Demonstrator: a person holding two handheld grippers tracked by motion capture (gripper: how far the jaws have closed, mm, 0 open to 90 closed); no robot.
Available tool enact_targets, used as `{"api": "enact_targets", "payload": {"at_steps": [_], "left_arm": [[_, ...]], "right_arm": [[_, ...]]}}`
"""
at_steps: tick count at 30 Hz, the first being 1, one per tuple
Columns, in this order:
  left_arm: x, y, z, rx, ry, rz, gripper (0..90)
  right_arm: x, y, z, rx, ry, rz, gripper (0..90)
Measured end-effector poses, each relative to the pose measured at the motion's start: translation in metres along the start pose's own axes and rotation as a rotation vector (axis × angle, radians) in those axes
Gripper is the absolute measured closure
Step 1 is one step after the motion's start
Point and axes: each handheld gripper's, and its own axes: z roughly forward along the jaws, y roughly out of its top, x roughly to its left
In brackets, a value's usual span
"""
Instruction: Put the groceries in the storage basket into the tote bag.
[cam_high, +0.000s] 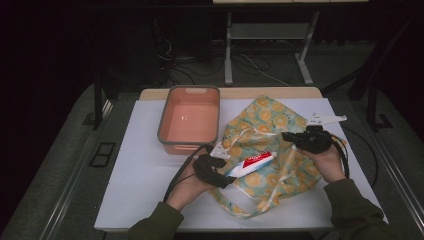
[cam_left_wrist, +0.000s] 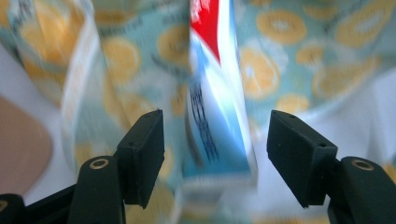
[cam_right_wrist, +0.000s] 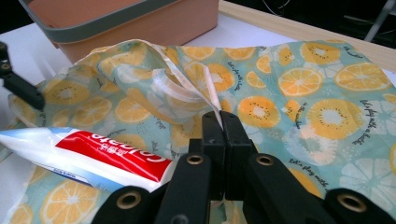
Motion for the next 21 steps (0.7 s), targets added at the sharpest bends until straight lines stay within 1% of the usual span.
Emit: {"api": "enact_targets", "payload": {"at_steps": [1,2,3,4,5,6,7,8,9,12,17,21], "left_arm": [[0.0,-0.004,0.0,0.007,-0.006,-0.007,39.1],[0.001,-0.007,0.0,0.014,-0.003,-0.007,44.4],[0.002,-0.009,0.001,0.01,-0.007,-0.007,48.3],[0.003,-0.009,0.002,0.007,-0.027,-0.007,53.5],[0.003,-0.008,0.002,0.005,-0.037,-0.005,59.3],[0.001,-0.007,0.003,0.002,-0.027,0.012,65.1],[-0.001,-0.005,0.003,0.005,-0.016,0.033,67.7],[-0.002,-0.003,0.003,0.006,-0.006,0.043,70.1],[-0.002,-0.001,0.003,0.004,0.002,0.042,72.2],[-0.002,0.005,0.007,-0.002,0.009,0.042,76.2],[-0.003,0.018,0.019,-0.014,0.011,0.039,77.9],[-0.003,0.03,0.031,-0.02,0.006,0.048,78.4]], "right_arm": [[0.0,0.0,0.0,0.001,0.001,0.0,89.4],[0.0,0.0,0.0,0.001,0.0,0.0,89.4],[0.0,0.0,0.001,0.001,0.001,0.001,89.4],[0.001,0.0,0.001,0.002,0.001,0.002,89.4],[0.001,0.0,0.001,0.002,0.001,0.001,89.4],[0.001,0.0,0.001,0.002,0.001,0.001,89.4],[0.001,0.0,0.001,0.001,0.001,0.001,89.4],[0.001,0.0,0.0,0.001,0.0,0.001,89.4],[0.0,0.0,0.0,0.0,0.001,0.0,89.4],[0.001,0.0,0.001,0.0,0.001,0.003,89.4],[0.002,0.0,0.001,0.002,-0.001,0.0,89.4],[0.001,0.0,0.002,0.007,-0.003,0.0,89.4]]}}
